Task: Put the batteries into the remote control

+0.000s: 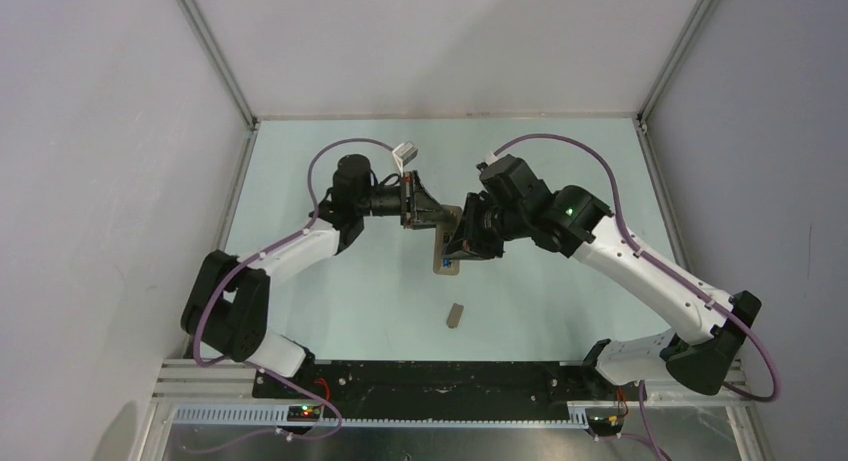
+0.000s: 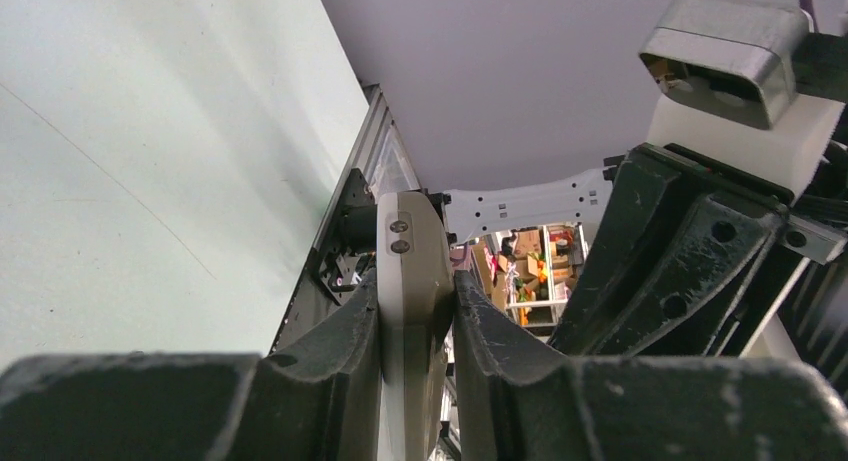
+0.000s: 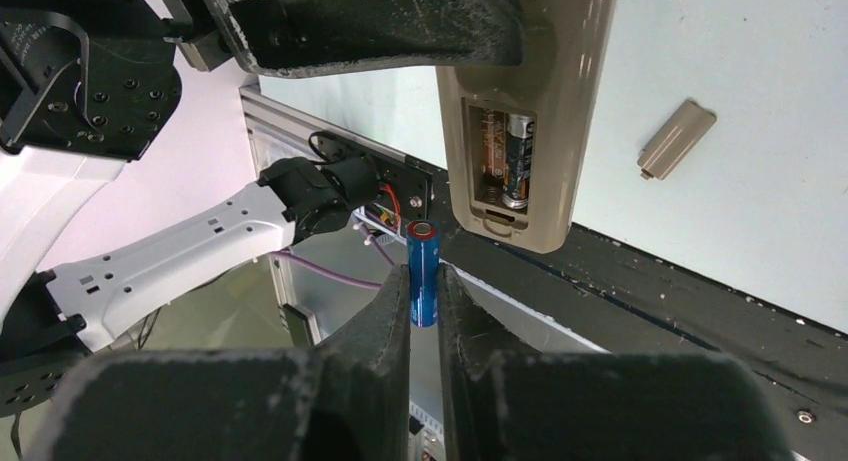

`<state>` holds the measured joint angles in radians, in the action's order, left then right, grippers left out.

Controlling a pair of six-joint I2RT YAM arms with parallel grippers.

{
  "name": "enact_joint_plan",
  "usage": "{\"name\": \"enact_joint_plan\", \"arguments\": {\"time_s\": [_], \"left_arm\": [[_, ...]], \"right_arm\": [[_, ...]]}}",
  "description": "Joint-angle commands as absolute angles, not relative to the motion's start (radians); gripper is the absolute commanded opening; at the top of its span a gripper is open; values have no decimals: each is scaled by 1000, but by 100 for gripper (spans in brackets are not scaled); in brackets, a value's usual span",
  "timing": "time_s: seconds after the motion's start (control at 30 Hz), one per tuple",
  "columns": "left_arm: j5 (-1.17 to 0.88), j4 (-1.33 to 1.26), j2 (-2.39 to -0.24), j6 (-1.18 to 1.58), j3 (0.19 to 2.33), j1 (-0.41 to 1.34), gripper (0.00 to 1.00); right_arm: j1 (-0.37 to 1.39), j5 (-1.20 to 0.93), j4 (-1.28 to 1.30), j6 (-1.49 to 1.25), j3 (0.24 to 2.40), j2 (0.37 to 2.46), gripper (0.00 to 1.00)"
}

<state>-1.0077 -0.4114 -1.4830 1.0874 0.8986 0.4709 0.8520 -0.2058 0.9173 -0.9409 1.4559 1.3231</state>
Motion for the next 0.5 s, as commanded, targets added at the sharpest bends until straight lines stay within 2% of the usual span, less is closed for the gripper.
{"name": "enact_joint_plan", "arguments": {"time_s": [0.0,0.47], "left_arm": [[-1052,-466,-1511,1056,926,487,0],[-1069,-478,-1548,1060,915,491,0]], "right_arm": [[860,-157,933,-977,1470,1334,0],[850,-193,948,-1020,1419,1379,0]]}}
